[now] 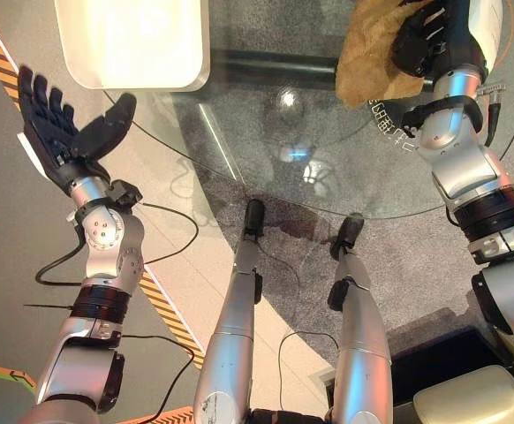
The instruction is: Wipe the table with a cloth and put it in the basket.
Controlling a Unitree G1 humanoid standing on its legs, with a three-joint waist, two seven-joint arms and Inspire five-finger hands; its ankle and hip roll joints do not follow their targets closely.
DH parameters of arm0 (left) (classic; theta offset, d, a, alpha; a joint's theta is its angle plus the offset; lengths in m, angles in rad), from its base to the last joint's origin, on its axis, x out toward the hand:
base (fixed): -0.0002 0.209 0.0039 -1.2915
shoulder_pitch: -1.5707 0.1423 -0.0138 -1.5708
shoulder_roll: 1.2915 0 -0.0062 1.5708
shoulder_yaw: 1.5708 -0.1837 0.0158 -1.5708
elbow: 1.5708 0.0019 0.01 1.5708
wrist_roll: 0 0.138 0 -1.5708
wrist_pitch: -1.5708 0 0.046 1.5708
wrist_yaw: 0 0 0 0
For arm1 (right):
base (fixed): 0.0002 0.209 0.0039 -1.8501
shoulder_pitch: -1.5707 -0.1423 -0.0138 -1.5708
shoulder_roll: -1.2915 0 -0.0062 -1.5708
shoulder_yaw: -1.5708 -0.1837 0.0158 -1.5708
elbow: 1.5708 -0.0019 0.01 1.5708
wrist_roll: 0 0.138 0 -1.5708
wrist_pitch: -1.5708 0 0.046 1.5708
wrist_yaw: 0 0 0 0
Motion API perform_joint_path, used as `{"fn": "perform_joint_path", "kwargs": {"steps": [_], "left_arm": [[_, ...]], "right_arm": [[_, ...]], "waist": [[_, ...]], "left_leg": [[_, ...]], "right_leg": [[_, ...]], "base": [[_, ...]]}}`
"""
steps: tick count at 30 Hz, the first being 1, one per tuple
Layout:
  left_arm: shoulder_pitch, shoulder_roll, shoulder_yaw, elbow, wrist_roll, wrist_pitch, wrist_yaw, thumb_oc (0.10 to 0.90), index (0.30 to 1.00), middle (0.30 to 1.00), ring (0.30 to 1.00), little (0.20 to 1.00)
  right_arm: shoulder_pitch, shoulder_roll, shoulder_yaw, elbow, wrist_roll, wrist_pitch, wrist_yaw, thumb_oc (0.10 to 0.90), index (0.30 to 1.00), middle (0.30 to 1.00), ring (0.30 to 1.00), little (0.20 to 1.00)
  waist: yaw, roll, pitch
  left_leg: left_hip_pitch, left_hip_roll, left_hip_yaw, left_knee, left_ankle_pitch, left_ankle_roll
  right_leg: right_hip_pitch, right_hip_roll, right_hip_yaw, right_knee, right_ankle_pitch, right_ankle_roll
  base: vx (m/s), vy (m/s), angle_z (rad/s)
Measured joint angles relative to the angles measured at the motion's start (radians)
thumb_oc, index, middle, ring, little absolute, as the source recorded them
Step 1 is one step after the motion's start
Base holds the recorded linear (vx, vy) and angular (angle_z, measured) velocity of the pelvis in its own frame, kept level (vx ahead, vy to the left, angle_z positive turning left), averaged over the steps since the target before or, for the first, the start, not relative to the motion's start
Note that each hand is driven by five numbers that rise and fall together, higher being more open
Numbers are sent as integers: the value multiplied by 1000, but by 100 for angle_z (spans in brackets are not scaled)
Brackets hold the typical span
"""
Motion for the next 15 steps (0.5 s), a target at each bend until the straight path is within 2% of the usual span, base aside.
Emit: {"fn": "perform_joint_path", "kwargs": {"steps": [4, 8, 15], "left_arm": [[-10, 1, -12, -75, 61, 0, -8, 800, 900, 900, 900, 900], [8, 2, -16, -128, 85, 2, -69, 800, 900, 900, 900, 900], [6, 2, -60, -199, 104, 10, -157, 800, 900, 900, 900, 900]], "right_arm": [[42, 0, -33, -60, -19, 0, 4, 100, 300, 300, 300, 200], [81, 0, -52, -133, -43, 1, 15, 100, 300, 300, 300, 200], [132, 0, -83, -242, -89, 1, 52, 100, 300, 300, 300, 200]], "waist": [[-5, -1, 0], [-25, -7, 1], [-36, -14, 1]], "left_leg": [[0, 0, 0, 0, 0, 0], [1, 1, 1, 1, 0, 0], [5, 2, 3, 2, 0, 0]], "right_leg": [[0, 1, 1, 0, 0, 0], [0, 2, 2, 2, 0, 0], [-1, 4, 6, 7, 0, 0]], "base": [[0, 0, 0], [0, 0, 0], [0, 0, 0]]}}
